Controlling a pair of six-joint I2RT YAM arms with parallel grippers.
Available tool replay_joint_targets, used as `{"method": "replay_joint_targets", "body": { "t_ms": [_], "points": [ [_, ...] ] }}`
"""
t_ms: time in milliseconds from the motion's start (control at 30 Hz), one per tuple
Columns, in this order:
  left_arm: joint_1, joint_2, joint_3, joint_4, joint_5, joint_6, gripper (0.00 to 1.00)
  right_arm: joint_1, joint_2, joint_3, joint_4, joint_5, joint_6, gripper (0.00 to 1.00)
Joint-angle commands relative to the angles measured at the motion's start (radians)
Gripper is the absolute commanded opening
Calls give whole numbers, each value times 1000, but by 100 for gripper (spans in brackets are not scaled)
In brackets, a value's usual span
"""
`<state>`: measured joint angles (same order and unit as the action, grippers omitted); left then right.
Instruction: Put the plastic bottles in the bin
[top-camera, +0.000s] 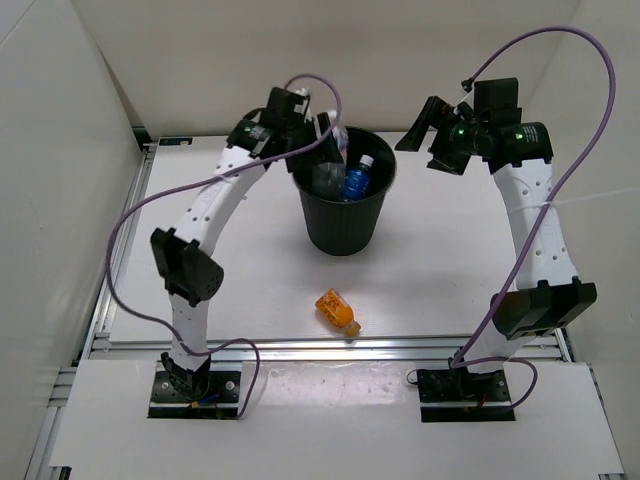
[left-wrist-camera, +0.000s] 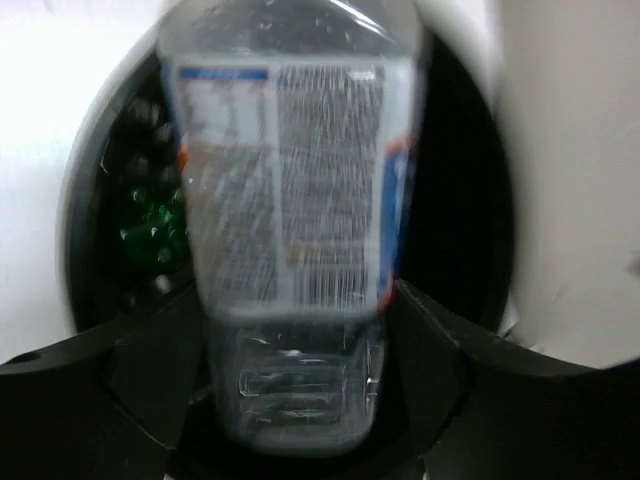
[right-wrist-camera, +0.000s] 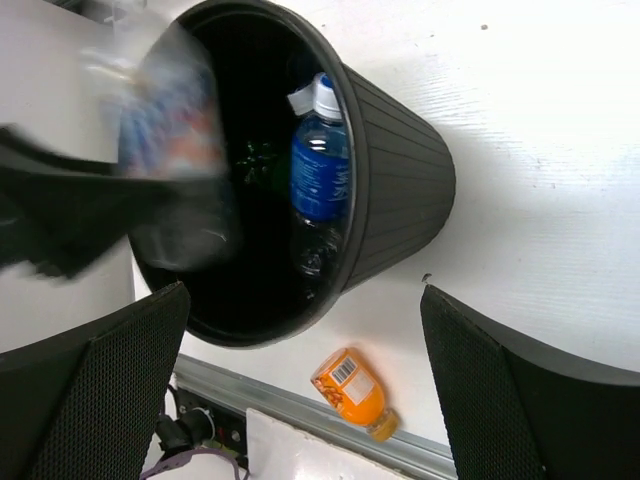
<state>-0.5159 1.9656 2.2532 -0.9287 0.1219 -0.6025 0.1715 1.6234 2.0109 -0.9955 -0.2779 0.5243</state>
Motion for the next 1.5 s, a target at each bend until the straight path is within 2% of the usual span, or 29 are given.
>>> {"method": "replay_joint_targets", "body": {
  "t_ms": [0,33,67,100,133,167,233,367,533,600,700,800,833,867,1000,1100,1167,1233,1333,1467],
  "points": [
    [-22,9,-14,-111,80,67,85,0,-46,-6,15,22,-1,100],
    [-22,-13,-44,-123,30,67,88,0,-59,-15,15,31,-10,100],
    [-22,-74,-59,-124,-22,67,100,0,-59,-15,15,31,-10,100],
    [-12,-161,-114,-108,-107,67,100,0,-69,-29,15,31,-21,100],
    [0,-162,-150,-81,-134,67,100,0,-80,-29,15,31,-21,100],
    [17,-253,-185,-24,-155,67,100,0,-80,-53,15,31,-35,100],
    [69,-335,-249,13,-215,47,100,0,-118,-86,15,-9,-61,100],
    [129,-483,-352,13,-266,33,100,45,-218,-204,64,18,-115,100],
    [172,-565,-389,13,-204,53,100,206,-368,-333,158,107,-240,100],
    [172,-576,-379,11,-203,63,100,273,-390,-383,158,68,-285,100],
    [192,-605,-385,-69,-342,5,100,409,-390,-452,103,5,-359,100],
    [241,-643,-501,-108,-418,-56,100,583,-416,-590,81,119,-369,100],
    [252,-672,-533,-133,-418,-65,100,621,-430,-717,136,206,-360,100],
    [267,-688,-564,-142,-429,-78,100,690,-454,-779,170,245,-360,100],
    [289,-763,-684,-170,-429,-100,100,816,-467,-1010,332,394,-325,100],
    [307,-798,-745,-202,-429,-100,100,867,-467,-1148,484,410,-300,100],
    [307,-810,-774,-226,-429,-100,100,889,-496,-1257,644,410,-311,100],
    [307,-820,-817,-240,-410,-109,100,911,-519,-1319,798,421,-311,100],
    [307,-829,-865,-265,-372,-120,100,912,-499,-1373,935,398,-342,100],
    [307,-829,-876,-292,-363,-120,100,912,-390,-1374,1008,378,-366,100]
  ]
}}
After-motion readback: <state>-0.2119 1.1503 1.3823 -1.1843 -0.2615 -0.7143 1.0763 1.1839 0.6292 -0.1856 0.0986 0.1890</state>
